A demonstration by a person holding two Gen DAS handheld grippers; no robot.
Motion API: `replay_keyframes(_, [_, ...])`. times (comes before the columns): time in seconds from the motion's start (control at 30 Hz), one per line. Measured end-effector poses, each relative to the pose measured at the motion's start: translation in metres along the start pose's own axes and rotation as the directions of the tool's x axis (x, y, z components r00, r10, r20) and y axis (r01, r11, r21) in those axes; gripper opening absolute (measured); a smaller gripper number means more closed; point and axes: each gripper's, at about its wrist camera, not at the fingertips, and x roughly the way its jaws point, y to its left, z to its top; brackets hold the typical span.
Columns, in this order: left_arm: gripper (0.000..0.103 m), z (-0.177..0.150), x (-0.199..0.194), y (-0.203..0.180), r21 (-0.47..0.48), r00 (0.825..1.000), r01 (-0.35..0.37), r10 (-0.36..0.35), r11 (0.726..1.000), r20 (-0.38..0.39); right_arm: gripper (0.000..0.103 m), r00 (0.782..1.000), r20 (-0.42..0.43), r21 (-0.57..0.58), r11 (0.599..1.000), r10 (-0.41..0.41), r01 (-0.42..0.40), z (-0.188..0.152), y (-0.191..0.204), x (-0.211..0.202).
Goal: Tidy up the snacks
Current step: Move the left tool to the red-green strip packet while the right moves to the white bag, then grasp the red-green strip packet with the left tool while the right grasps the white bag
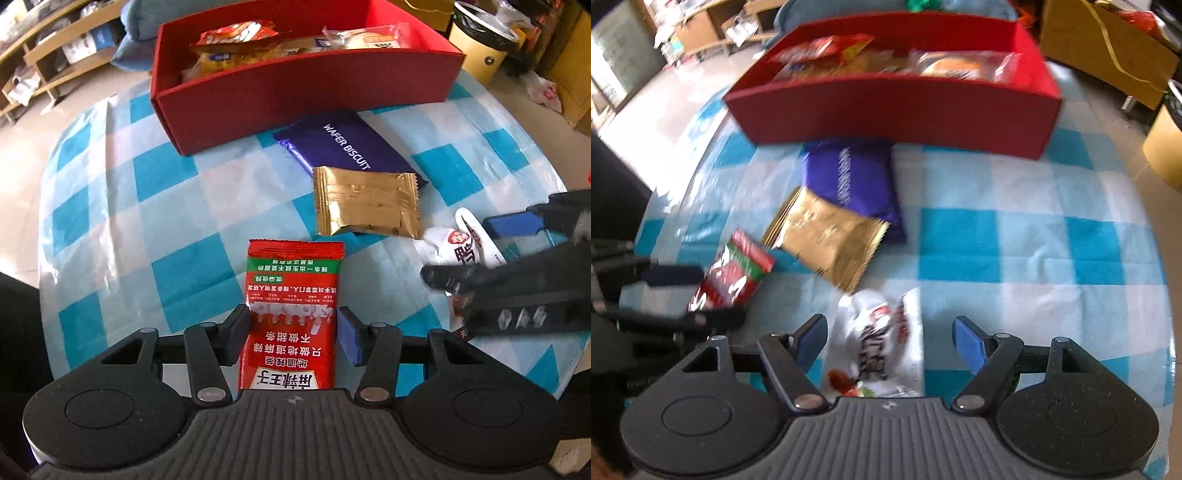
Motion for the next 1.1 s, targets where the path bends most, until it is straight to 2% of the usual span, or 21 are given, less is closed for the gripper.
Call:
replay_keyframes(0.07, [0.063, 0.0, 0.002, 0.0, 0.0, 1.0, -0.02, 0.02, 1.0, -0.005, 0.08, 0.999, 0.006, -0.035, 0.999, -0.032, 0.033, -0.003, 0.009, 0.003])
replay_keyframes(0.17, [0.074, 0.0, 0.007, 0.001, -0.004, 0.999, -0.045, 0.044, 0.999, -0.012, 0.08, 0.998, 0.016, -0.063, 0.996, -0.064, 0.065, -0.006, 0.013, 0.007])
replay_keyframes(0.23, [0.082, 0.0, 0.007, 0.004, -0.01, 0.998, -0.053, 0.053, 0.999, -0.016, 0.084, 0.997, 0.015, -0.064, 0.995, -0.072, 0.073, -0.006, 0.011, 0.009])
replay_keyframes(0.37, [0.085, 0.0, 0.009, 0.011, -0.036, 0.999, -0.046, 0.045, 0.998, -0.03, 0.096, 0.997, 0.014, -0.056, 0.996, -0.07, 0.071, -0.005, 0.006, 0.014])
replay_keyframes(0.47, [0.086, 0.0, 0.008, 0.016, -0.047, 0.998, -0.053, 0.051, 0.997, -0.04, 0.102, 0.997, 0.008, -0.089, 0.993, -0.071, 0.071, -0.005, 0.01, 0.015])
replay_keyframes(0.53, [0.085, 0.002, 0.007, 0.02, -0.067, 0.998, -0.053, 0.05, 0.996, -0.044, 0.102, 0.997, 0.019, -0.092, 0.993, -0.071, 0.072, -0.007, 0.011, 0.015])
replay_keyframes(0.6, [0.085, 0.002, 0.008, 0.025, -0.088, 0.998, -0.052, 0.048, 0.995, -0.048, 0.099, 0.997, 0.021, -0.094, 0.993, -0.068, 0.07, -0.007, 0.01, 0.014])
replay_keyframes(0.7, [0.085, 0.002, 0.009, 0.028, -0.098, 0.998, -0.048, 0.042, 0.994, -0.055, 0.083, 0.998, 0.036, -0.106, 0.992, -0.058, 0.062, -0.008, 0.012, 0.007])
replay_keyframes(0.77, [0.086, 0.001, 0.009, 0.028, -0.099, 0.997, -0.047, 0.041, 0.994, -0.059, 0.065, 0.997, 0.052, -0.118, 0.991, -0.056, 0.062, -0.009, 0.014, 0.002])
replay_keyframes(0.83, [0.092, 0.002, 0.011, 0.028, -0.103, 0.997, -0.041, 0.034, 0.994, -0.069, 0.052, 0.997, 0.063, -0.113, 0.992, -0.05, 0.057, -0.008, 0.013, -0.002])
replay_keyframes(0.97, [0.096, 0.005, 0.016, 0.027, -0.107, 0.997, -0.05, 0.042, 0.993, -0.07, 0.051, 0.997, 0.057, -0.081, 0.996, -0.043, 0.047, -0.003, 0.007, -0.004])
replay_keyframes(1.1, [0.088, 0.004, 0.013, 0.024, -0.105, 0.997, -0.04, 0.034, 0.994, -0.062, 0.05, 0.997, 0.072, -0.036, 0.999, -0.037, 0.04, 0.0, -0.006, -0.014])
